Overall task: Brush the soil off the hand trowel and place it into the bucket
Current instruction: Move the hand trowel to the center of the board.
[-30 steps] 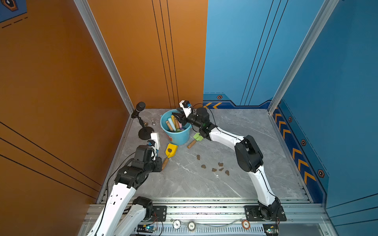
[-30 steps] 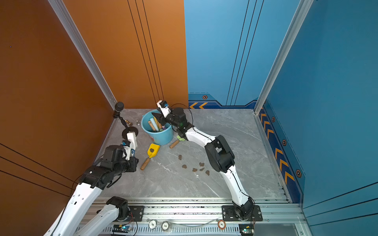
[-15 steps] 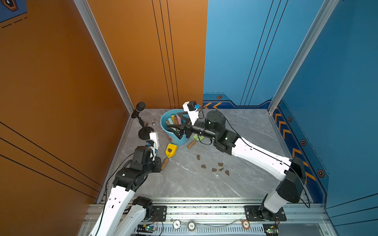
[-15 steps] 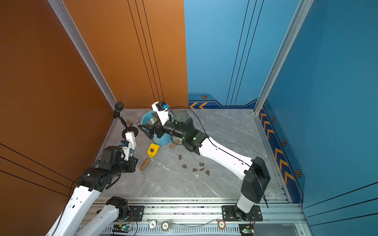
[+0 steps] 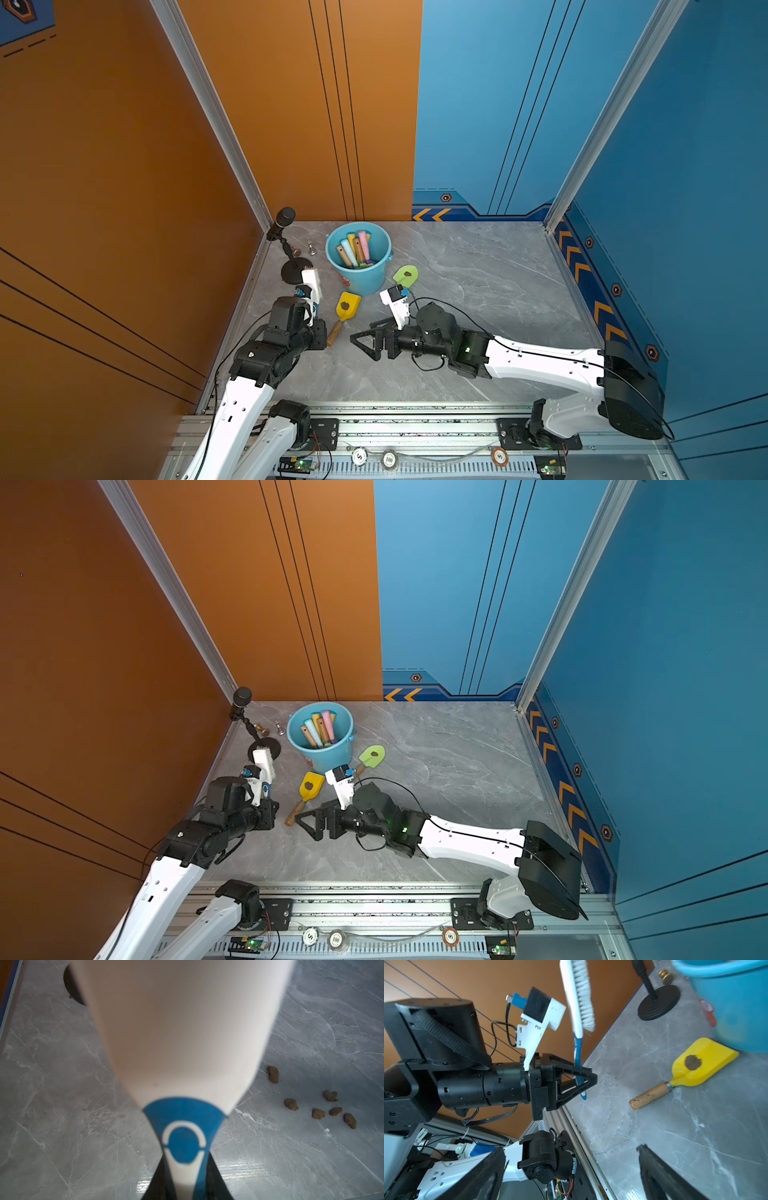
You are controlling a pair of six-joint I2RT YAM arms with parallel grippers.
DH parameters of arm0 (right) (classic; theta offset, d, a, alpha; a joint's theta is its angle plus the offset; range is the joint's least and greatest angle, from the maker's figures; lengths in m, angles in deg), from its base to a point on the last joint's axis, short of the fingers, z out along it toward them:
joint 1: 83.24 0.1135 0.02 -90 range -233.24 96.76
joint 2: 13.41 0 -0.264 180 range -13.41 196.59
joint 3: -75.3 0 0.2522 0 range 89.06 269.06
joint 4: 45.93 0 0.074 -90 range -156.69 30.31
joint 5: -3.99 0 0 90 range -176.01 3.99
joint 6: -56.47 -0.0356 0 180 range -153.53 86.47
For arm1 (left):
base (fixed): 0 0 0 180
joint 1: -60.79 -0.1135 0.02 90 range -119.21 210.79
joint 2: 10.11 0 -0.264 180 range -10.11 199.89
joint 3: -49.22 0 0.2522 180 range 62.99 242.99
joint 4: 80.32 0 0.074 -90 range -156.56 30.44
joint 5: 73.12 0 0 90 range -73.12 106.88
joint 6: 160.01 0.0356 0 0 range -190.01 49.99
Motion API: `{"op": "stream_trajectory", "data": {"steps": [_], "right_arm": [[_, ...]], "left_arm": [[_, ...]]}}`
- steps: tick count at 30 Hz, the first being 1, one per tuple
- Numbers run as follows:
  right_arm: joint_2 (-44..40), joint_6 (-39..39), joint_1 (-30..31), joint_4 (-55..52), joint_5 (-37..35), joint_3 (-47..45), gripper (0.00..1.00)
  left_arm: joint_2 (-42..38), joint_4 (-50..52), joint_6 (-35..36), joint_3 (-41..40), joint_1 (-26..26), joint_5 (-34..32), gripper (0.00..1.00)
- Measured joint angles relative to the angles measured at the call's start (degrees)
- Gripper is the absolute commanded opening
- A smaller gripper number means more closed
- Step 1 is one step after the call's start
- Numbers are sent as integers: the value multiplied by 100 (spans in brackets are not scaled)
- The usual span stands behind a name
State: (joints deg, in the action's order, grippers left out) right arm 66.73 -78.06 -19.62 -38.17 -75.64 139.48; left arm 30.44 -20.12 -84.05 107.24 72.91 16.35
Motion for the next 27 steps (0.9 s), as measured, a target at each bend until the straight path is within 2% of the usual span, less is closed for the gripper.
{"op": "stream_trajectory", "data": {"steps": [3, 6, 9, 13, 20, 27], "right_arm": [[-164, -33, -527, 2, -170, -240, 100], [-129, 219, -1169, -721, -625, -39, 98], [247, 739, -1716, -1692, -1255, 649, 99], [1231, 1478, -2262, -2472, -1947, 1764, 100], [3213, 2393, -2966, -2920, -1897, 3165, 100], [4610, 3134, -3029, -2964, -1587, 4409, 100]], "left_arm": [[-37, 0, -2, 0, -17, -17, 0], [-74, 0, -2, 0, -33, -17, 0], [-63, 0, -2, 0, -74, -15, 0], [22, 0, 2, 0, -151, -9, 0], [109, -9, 2, 0, -345, 55, 0], [168, -42, 4, 0, -352, 79, 0]]}}
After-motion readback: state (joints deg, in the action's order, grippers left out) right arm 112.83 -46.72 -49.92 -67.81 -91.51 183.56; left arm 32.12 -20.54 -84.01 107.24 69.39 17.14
